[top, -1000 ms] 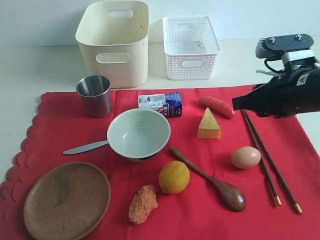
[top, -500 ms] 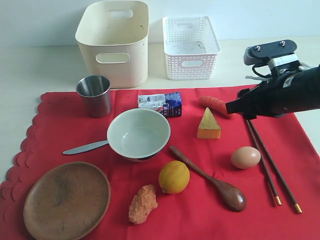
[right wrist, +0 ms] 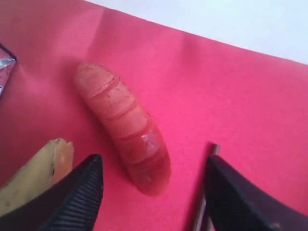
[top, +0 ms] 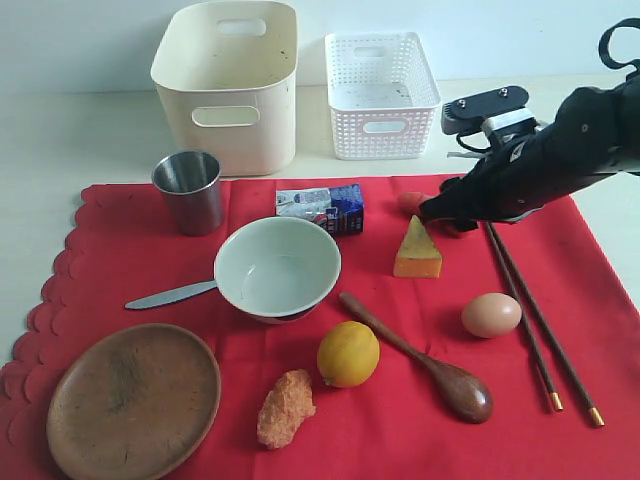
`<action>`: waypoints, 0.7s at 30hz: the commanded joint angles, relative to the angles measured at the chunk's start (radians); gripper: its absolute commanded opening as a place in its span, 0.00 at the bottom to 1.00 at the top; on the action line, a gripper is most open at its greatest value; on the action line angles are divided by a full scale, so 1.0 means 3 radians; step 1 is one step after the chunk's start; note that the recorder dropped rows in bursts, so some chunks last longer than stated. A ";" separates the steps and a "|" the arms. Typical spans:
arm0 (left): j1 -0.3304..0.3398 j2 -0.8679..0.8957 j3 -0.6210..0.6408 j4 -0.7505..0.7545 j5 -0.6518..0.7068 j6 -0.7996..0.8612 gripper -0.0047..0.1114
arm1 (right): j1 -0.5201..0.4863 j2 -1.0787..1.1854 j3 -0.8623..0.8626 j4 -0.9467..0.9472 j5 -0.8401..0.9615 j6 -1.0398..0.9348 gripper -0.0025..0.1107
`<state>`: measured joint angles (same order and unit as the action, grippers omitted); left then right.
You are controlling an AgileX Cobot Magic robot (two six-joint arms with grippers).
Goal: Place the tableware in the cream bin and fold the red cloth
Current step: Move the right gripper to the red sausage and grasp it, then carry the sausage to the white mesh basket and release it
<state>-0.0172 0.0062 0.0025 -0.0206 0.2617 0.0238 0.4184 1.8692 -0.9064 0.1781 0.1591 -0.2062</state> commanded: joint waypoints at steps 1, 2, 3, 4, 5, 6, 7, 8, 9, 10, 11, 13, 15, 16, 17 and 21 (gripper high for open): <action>-0.0017 -0.0021 -0.0008 0.0003 -0.0020 -0.0007 0.06 | 0.0003 0.0154 -0.0131 -0.0020 0.0014 -0.0051 0.55; -0.0017 -0.0021 -0.0008 0.0003 -0.0020 -0.0007 0.06 | 0.0003 0.0187 -0.0164 -0.0020 0.0014 -0.0051 0.55; -0.0017 -0.0021 -0.0008 0.0003 -0.0020 -0.0007 0.06 | 0.0003 0.0217 -0.0192 -0.0020 0.0014 -0.0065 0.55; -0.0017 -0.0021 -0.0008 0.0003 -0.0020 -0.0007 0.06 | 0.0003 0.0245 -0.0217 -0.0020 0.0014 -0.0080 0.55; -0.0017 -0.0021 -0.0008 0.0003 -0.0020 -0.0007 0.06 | 0.0003 0.0269 -0.0242 -0.0020 0.0014 -0.0118 0.55; -0.0017 -0.0021 -0.0008 0.0003 -0.0020 -0.0007 0.06 | 0.0003 0.0293 -0.0265 -0.0020 0.0014 -0.0125 0.55; -0.0017 -0.0021 -0.0008 0.0003 -0.0020 -0.0007 0.06 | 0.0003 0.0313 -0.0272 -0.0020 0.0014 -0.0139 0.55; -0.0017 -0.0021 -0.0008 0.0003 -0.0020 -0.0007 0.06 | 0.0003 0.0336 -0.0289 -0.0020 0.0016 -0.0186 0.55; -0.0017 -0.0021 -0.0008 0.0003 -0.0020 -0.0007 0.06 | 0.0003 0.0366 -0.0297 -0.0020 0.0023 -0.0251 0.55; -0.0017 -0.0021 -0.0008 0.0003 -0.0020 -0.0007 0.06 | 0.0003 0.0388 -0.0297 -0.0020 -0.0003 -0.0310 0.54; -0.0017 -0.0021 -0.0008 0.0003 -0.0020 -0.0007 0.06 | 0.0003 0.0410 -0.0297 -0.0020 -0.0020 -0.0359 0.52; -0.0017 -0.0021 -0.0008 0.0003 -0.0020 -0.0007 0.06 | 0.0003 0.0443 -0.0297 -0.0020 -0.0056 -0.0384 0.46; -0.0017 -0.0021 -0.0008 0.0003 -0.0020 -0.0007 0.06 | 0.0003 0.0465 -0.0297 -0.0020 -0.0090 -0.0384 0.37; -0.0017 -0.0021 -0.0008 0.0003 -0.0020 -0.0007 0.06 | 0.0003 0.0467 -0.0297 -0.0020 -0.0099 -0.0384 0.32; -0.0017 -0.0021 -0.0008 0.0003 -0.0020 -0.0007 0.06 | 0.0003 0.0467 -0.0297 -0.0020 -0.0113 -0.0384 0.27; -0.0017 -0.0021 -0.0008 0.0003 -0.0020 -0.0007 0.06 | 0.0003 0.0467 -0.0297 -0.0020 -0.0113 -0.0384 0.12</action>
<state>-0.0172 0.0062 0.0025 -0.0206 0.2617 0.0238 0.4204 2.0039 -0.9908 0.1781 0.1326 -0.3101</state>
